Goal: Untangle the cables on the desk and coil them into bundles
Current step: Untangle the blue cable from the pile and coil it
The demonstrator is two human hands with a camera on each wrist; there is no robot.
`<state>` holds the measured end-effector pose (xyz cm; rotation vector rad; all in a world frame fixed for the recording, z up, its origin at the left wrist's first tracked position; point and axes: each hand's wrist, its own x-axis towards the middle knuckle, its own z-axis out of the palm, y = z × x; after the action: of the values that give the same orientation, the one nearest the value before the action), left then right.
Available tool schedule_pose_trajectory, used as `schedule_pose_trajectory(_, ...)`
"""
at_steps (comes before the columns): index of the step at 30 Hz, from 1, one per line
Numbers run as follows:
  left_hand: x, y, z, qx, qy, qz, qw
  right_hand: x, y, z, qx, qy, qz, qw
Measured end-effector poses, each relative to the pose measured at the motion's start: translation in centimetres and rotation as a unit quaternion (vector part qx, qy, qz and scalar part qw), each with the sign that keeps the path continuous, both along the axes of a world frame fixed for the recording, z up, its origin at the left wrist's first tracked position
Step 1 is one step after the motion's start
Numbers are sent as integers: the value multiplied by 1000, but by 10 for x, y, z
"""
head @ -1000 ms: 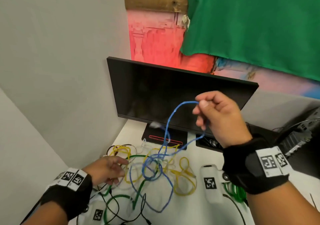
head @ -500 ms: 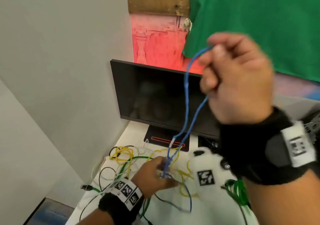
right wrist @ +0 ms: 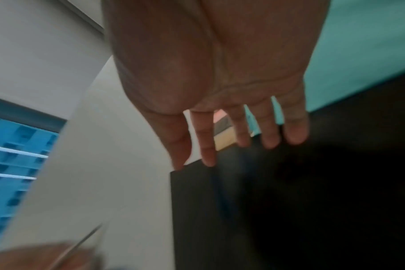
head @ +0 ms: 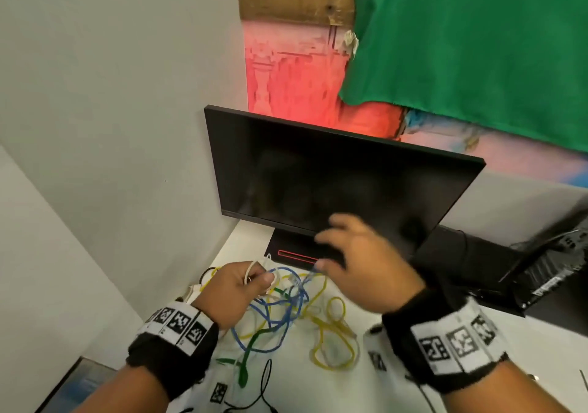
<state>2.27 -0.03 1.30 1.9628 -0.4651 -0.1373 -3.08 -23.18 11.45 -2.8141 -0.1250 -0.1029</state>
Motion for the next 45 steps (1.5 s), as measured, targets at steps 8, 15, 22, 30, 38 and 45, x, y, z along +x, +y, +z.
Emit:
schedule_pose_trajectory(8, -9, 9, 6, -118, 78, -36, 989, 17, 23, -46, 368, 74, 30, 926)
schedule_pose_trajectory(15, -7, 34, -29, 34, 56, 48, 997, 33, -5, 26, 683, -82, 10, 726)
schedule_pose_trajectory(22, -3, 34, -3, -87, 214, -1, 973, 34, 14, 1, 768, -27, -29, 639)
schedule_pose_trajectory(30, -13, -14, 44, -42, 20, -83, 995, 29, 34, -24, 765, 80, -4, 638)
schedule_pose_trajectory(38, 3, 11, -27, 133, 130, 70, 980, 26, -7, 36, 762, -71, 43, 643)
schedule_pose_trajectory(45, 15, 36, 10, -342, 328, 70, 878, 19, -8, 26, 675, 61, -22, 735)
